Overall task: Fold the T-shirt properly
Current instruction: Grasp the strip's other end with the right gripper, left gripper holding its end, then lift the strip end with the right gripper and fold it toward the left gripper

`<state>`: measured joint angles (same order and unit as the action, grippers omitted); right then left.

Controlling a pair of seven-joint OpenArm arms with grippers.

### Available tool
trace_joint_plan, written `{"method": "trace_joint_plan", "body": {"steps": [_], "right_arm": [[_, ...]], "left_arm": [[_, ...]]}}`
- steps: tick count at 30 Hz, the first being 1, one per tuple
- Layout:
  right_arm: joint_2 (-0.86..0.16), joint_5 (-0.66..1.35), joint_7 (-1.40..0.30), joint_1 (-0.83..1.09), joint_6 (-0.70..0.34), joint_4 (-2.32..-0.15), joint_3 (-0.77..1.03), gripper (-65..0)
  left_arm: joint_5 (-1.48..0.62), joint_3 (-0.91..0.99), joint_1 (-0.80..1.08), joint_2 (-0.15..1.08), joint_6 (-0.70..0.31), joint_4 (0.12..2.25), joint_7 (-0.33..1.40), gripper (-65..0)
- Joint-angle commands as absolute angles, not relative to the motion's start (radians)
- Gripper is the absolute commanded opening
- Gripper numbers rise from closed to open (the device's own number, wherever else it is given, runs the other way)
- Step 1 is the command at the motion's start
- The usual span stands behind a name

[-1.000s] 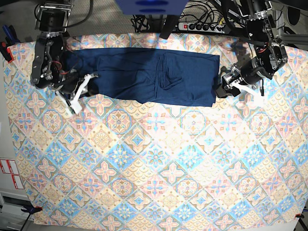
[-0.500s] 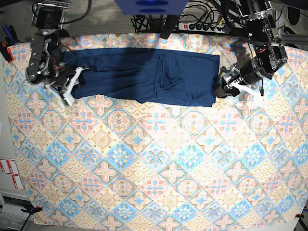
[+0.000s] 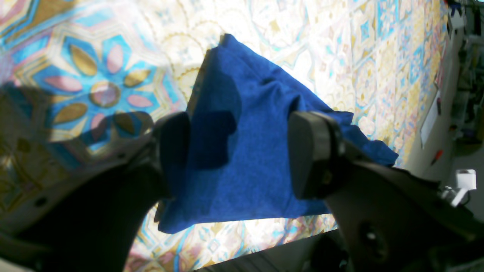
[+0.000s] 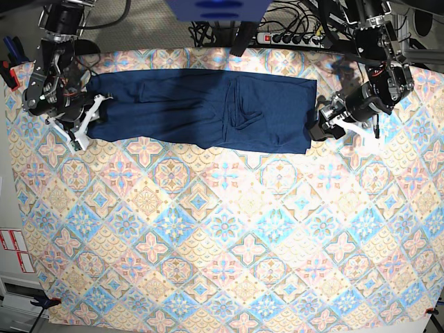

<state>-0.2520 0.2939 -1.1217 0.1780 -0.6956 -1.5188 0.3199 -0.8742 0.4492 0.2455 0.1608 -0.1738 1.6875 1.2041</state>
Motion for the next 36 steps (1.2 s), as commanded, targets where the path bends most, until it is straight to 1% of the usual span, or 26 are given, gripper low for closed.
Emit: {"method": "trace_joint_plan", "body": {"steps": [1, 3, 5, 10, 17, 22, 29, 31, 36], "right_arm": [[-0.268, 0.305, -1.119, 0.171, -0.698, -1.538, 0.326, -39.7], [-0.268, 0.305, -1.127, 0.173, -0.698, -1.538, 0.325, -37.1], [-0.268, 0.305, -1.129, 0.170, -0.698, -1.529, 0.325, -36.4], [-0.268, 0.306, -1.129, 0.165, -0.698, -1.477, 0.325, -36.2], [-0.269, 0.308, -1.129, 0.101, -0.698, -1.349, 0.329, -36.2], [-0.269, 0.308, -1.142, 0.101, -0.698, -1.303, 0.398, -36.2], [-0.269, 0.308, -1.196, 0.074, -0.698, -1.288, 0.427, -36.1], [-0.269, 0.334, -1.218, 0.074, -0.698, -1.288, 0.433, -36.1], [-0.271, 0.484, -1.247, 0.087, -0.698, -1.287, 0.432, -36.4]], "left_arm": [[-0.891, 0.452, 0.237, 0.170, -0.179, 1.702, 1.196, -25.8], [-0.892, 0.452, 0.237, 0.170, -0.179, 1.702, 1.196, -25.8], [-0.892, 0.452, 0.237, 0.170, -0.179, 1.702, 1.196, -25.8], [-0.895, 0.452, 0.237, 0.170, -0.179, 1.702, 1.196, -25.8], [-0.897, 0.452, 0.239, 0.170, -0.179, 1.702, 1.196, -25.8], [-0.897, 0.452, 0.239, 0.170, -0.179, 1.702, 1.196, -25.8], [-0.897, 0.452, 0.239, 0.171, -0.179, 1.702, 1.196, -25.8], [-0.897, 0.452, 0.239, 0.170, -0.179, 1.702, 1.196, -25.8], [-0.897, 0.452, 0.239, 0.170, -0.179, 1.702, 1.196, -25.8]]}}
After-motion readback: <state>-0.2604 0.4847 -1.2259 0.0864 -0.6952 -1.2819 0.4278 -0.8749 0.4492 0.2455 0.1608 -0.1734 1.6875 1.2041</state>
